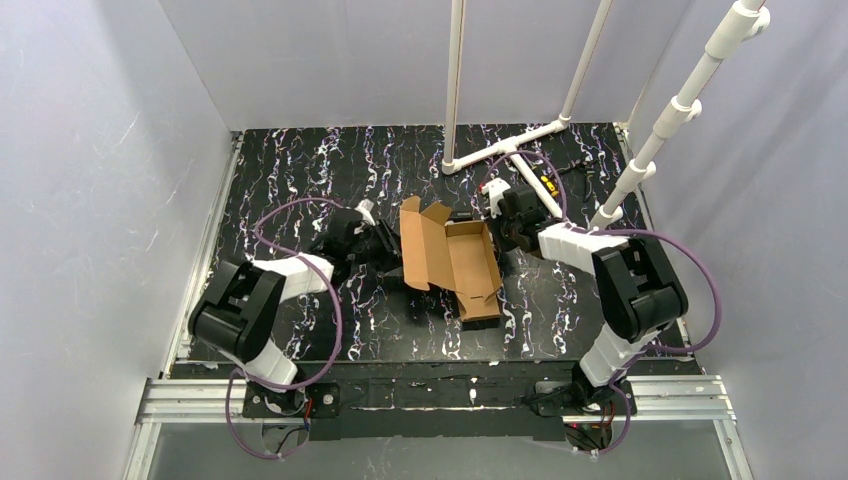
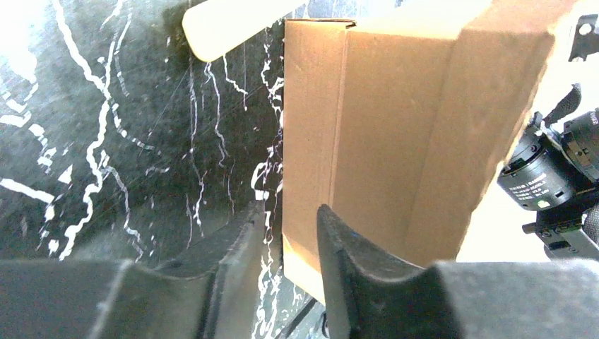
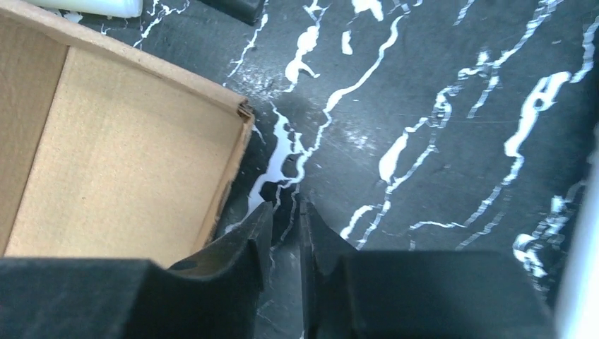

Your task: Fold the paper box

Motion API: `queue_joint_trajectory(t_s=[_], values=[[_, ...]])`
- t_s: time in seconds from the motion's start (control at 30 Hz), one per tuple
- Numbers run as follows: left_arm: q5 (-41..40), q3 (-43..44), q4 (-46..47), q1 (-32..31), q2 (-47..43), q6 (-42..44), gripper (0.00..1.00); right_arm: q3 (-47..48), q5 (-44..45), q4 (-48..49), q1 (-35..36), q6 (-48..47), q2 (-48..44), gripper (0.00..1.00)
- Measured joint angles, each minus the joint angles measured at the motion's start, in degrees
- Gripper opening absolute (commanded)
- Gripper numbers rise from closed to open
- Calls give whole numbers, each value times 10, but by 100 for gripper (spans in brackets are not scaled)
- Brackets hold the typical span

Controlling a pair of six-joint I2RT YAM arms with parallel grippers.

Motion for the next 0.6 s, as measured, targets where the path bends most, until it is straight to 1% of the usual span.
queue_joint_trajectory(t_s=[0.1, 0.13, 0.17, 0.23, 0.27, 0.3, 0.37, 0.47, 0.57, 0.6], values=[[5, -29, -1, 12, -40, -3, 43, 5, -1, -19, -10, -39, -26, 56], [9, -38, -1, 16, -54, -4, 45, 13, -8, -29, -15, -56, -35, 64], [13, -44, -2, 19, -64, -5, 47, 22, -17, -38, -20, -69, -41, 76], [24, -52, -1, 26, -80, -7, 51, 56, -59, -72, -32, -117, -47, 91], [29, -55, -1, 28, -86, -7, 52, 80, -88, -96, -37, -150, -47, 96], [35, -57, 0, 30, -90, -7, 52, 108, -121, -123, -43, -188, -43, 98], [45, -58, -1, 30, -95, -9, 53, 165, -184, -181, -48, -261, -29, 98], [59, -58, -1, 30, -103, -12, 58, 275, -285, -278, -49, -381, 30, 98], [64, -58, -2, 31, -124, -17, 61, 357, -350, -351, -45, -473, 103, 98], [66, -58, -2, 31, -136, -18, 61, 370, -362, -366, -45, -493, 120, 97]])
